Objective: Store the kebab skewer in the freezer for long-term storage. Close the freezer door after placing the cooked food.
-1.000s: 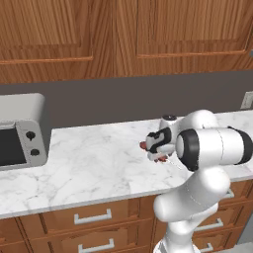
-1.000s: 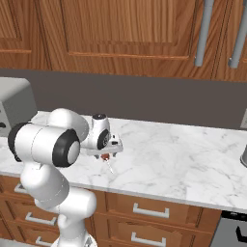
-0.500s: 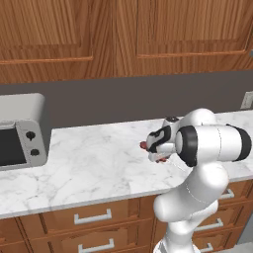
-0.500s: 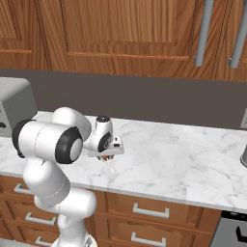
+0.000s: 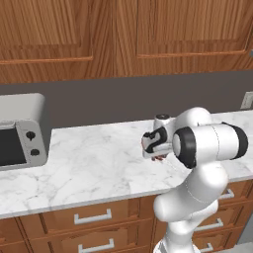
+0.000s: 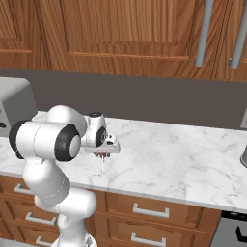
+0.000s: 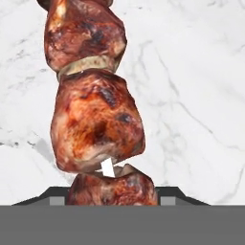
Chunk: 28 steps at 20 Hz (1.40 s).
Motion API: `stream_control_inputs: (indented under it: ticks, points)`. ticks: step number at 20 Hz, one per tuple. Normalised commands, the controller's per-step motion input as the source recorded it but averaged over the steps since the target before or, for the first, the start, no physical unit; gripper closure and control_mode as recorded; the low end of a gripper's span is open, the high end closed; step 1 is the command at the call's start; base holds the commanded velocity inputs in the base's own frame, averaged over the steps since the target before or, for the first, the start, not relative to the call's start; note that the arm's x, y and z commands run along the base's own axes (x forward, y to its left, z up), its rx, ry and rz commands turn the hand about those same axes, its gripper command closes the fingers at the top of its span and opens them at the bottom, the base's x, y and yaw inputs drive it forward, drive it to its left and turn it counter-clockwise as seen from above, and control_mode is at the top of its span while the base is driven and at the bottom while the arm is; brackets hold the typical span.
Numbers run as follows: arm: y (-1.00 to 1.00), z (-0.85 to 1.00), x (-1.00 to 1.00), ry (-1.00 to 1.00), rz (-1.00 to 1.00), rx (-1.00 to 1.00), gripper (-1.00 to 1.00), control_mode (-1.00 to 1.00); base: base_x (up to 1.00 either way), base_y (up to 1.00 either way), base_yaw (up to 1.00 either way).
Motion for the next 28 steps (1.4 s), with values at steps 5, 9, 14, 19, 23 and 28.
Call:
stream_control_inputs:
  ticks: [5, 9, 14, 19, 23, 28]
  points:
    - [-0.29, 0.03, 0.0, 0.11, -0.62, -0.02, 1.0, -1.0, 0.0, 0.0, 0.0]
    - [-0.46, 0.29, -0.09, 0.06, -0.41, 0.0, 1.0, -1.0, 0.0, 0.0, 0.0]
    - [-0.04, 0.5, -0.39, 0.01, -0.34, 0.04, 1.0, -1.0, 0.0, 0.0, 0.0]
    - [0.0, 0.31, -0.62, 0.0, -0.1, 0.03, 1.0, -1.0, 0.0, 0.0, 0.0]
    - [-0.04, 0.39, -0.79, -0.15, 0.02, 0.0, 1.0, -1.0, 0.0, 0.0, 0.0]
    - [-0.11, 0.46, -0.29, 0.07, 0.0, 0.07, 1.0, -1.0, 0.0, 0.0, 0.0]
